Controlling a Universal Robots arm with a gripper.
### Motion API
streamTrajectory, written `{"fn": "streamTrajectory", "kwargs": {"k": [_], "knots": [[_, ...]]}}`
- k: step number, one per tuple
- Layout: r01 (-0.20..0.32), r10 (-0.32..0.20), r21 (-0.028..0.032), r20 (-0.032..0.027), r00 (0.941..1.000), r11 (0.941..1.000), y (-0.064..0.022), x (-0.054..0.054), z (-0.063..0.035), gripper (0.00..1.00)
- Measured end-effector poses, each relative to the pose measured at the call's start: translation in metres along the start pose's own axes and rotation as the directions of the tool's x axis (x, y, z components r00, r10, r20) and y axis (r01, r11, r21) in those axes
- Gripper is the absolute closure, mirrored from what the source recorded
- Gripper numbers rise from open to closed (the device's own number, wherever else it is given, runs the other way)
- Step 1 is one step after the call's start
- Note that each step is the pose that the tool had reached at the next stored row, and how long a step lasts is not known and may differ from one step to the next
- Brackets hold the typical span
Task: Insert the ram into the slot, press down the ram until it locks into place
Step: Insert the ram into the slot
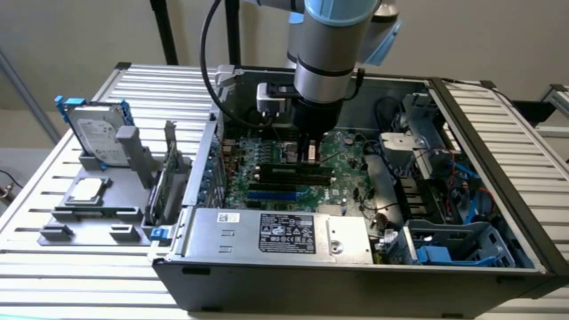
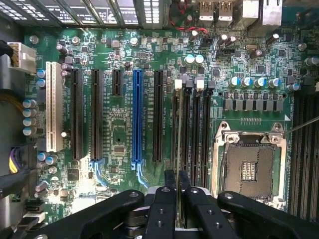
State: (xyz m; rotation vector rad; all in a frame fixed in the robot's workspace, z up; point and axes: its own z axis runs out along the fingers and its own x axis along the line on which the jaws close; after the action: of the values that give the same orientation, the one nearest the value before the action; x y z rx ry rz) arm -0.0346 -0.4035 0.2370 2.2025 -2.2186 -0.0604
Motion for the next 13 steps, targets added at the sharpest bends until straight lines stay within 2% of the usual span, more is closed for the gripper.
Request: {"fn": "streamTrajectory", "kwargs": {"k": [5, 7, 10, 11, 13], "knots": [[0.003, -0.003, -0.0026, -0.0002, 1.0000, 1.0000, 0.0001, 0.0000, 0.0003, 0.86], [0.007, -0.007, -0.0089, -0.0002, 1.0000, 0.9999, 0.0001, 0.0000, 0.0004, 0.86], [0.015, -0.015, -0.0253, -0.0006, 0.9999, 0.9996, -0.0003, 0.0000, 0.0004, 0.86], [0.016, -0.016, -0.0278, -0.0008, 0.9999, 0.9995, -0.0010, 0.0000, 0.0003, 0.86], [0.019, -0.019, -0.0290, -0.0006, 0.9998, 0.9994, -0.0027, 0.0000, 0.0004, 0.86]]}}
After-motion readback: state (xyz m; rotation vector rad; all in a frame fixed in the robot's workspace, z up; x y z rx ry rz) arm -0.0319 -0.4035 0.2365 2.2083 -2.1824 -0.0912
